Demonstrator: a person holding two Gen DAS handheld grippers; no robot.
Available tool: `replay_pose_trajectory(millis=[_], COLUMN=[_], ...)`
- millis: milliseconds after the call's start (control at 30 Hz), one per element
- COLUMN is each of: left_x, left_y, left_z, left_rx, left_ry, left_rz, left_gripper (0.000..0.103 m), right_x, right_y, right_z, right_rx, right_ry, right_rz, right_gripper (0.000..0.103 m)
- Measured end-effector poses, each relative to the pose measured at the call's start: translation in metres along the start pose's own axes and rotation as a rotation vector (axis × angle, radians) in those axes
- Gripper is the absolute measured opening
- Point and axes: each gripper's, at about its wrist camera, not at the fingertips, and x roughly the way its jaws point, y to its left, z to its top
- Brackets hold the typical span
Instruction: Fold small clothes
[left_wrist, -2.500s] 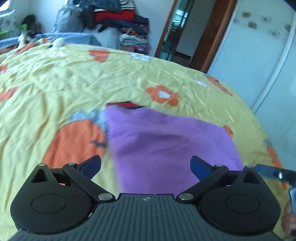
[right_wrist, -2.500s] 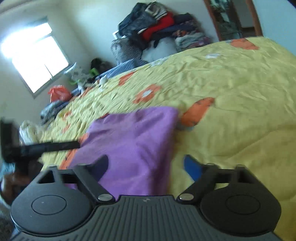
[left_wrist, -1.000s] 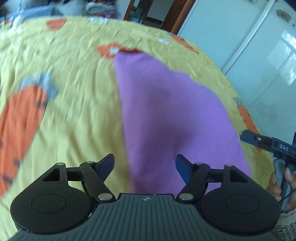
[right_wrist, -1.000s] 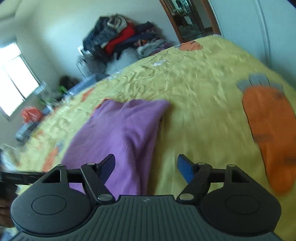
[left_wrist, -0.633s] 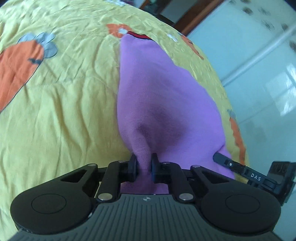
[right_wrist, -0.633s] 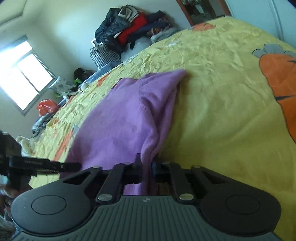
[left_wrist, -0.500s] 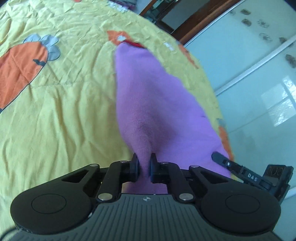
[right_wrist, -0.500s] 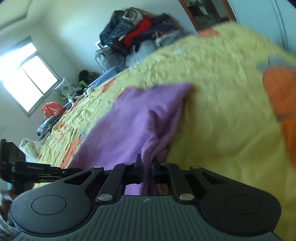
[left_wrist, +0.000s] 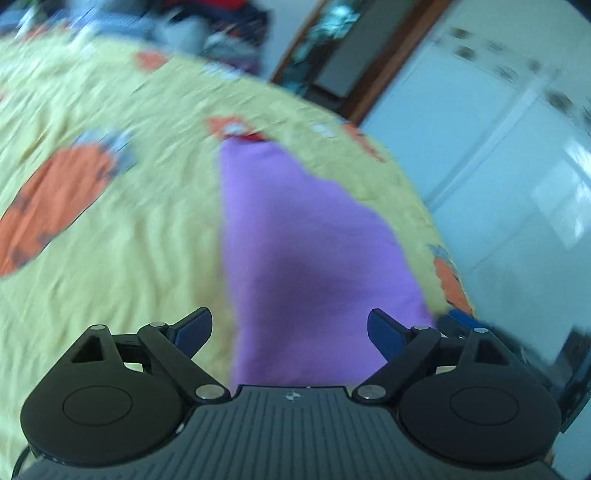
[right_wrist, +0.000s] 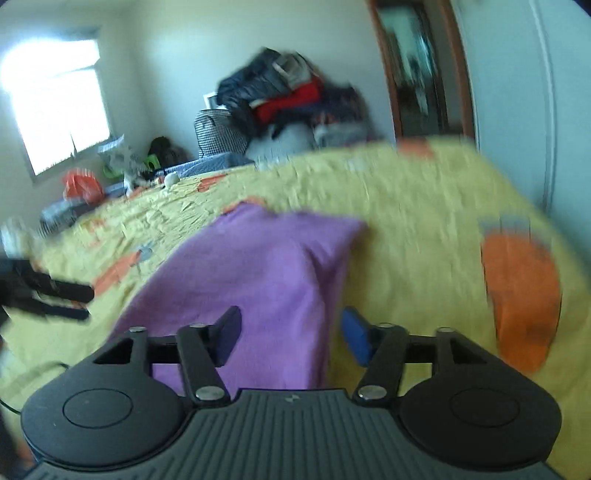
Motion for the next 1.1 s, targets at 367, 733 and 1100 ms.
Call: replay_pose_trajectory(millis=[367,733,1100], left_x=[0.057,0.048,0.037], left_y=[-0.043,-0.040,-0.013], left_z=[-0.040,-0.039,-0.054], left_rx=[0.165,0.160,0.126], left_ry=[0.043,0.035,0.074], left_rz=[0.192,0.194,0.275], left_gripper=[0.090,0.096,0.103], right_x=[0.027,0.030,-0.007], right_y=[0.006,-0.006,0.028], right_z=[0.002,-0.010,-0.056], right_rx=[-0.022,0.047,-0.008], right_ry=[0.110,0.114,0.213], right_rz=[-0.099,-0.135,-0.166], right_gripper=[0.040,0.052,0.078])
